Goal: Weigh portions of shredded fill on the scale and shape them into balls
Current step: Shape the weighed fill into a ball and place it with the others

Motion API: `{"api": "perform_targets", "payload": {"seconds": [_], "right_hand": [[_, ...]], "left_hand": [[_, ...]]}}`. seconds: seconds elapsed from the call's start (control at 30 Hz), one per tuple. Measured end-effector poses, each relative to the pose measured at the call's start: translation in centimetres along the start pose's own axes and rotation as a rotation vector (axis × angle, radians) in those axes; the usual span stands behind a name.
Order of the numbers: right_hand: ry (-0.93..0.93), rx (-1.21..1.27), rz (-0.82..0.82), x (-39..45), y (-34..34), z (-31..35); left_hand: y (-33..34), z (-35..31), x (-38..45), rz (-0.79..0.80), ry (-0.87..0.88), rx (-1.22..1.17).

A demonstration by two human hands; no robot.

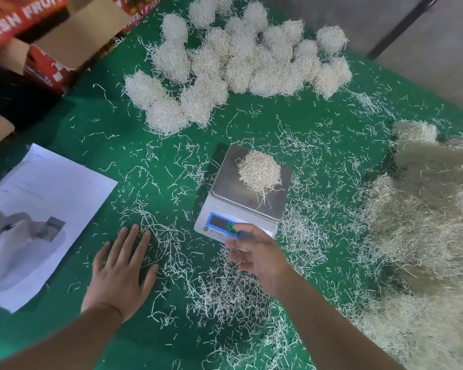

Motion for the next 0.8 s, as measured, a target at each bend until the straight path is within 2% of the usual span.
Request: {"api": "perform_targets", "payload": {"seconds": [0.3, 0.47, 0.6, 0.73, 0.8], "right_hand": [[0.153, -0.061, 0.014, -2.8, -0.4, -8.5], [0.115, -0.026, -0.027, -3.6, -1.2, -7.4], [-0.093, -0.078, -0.147, -3.6, -2.9, -0.4], [-0.473, -0.291, -0.429, -3.9, -5.2, 9.6], [-0.635, -0.445, -0.521, -3.9, -5.1, 14.1]], "left_hand": [[-0.2, -0.1, -0.1, -0.005, 0.009, -0.011], [-0.5, -0.2, 0.0, -0.003, 0.009, -0.016], [-0.6, -0.2, -0.1, 0.013, 0.005, -0.024], [-0.3, 0.0, -0.1, 0.020, -0.001, -0.014], [-0.2, 0.0, -0.1, 0.012, 0.001, -0.015]]}}
Point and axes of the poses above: each hand's wrist, its own x-axis towards the middle knuckle, its own y-axis out of the palm, z = x × y, the point moved 10 cm from there along x, towards the middle knuckle, and after that the axes turned 2 degrees about x, right-handed, at the moved point
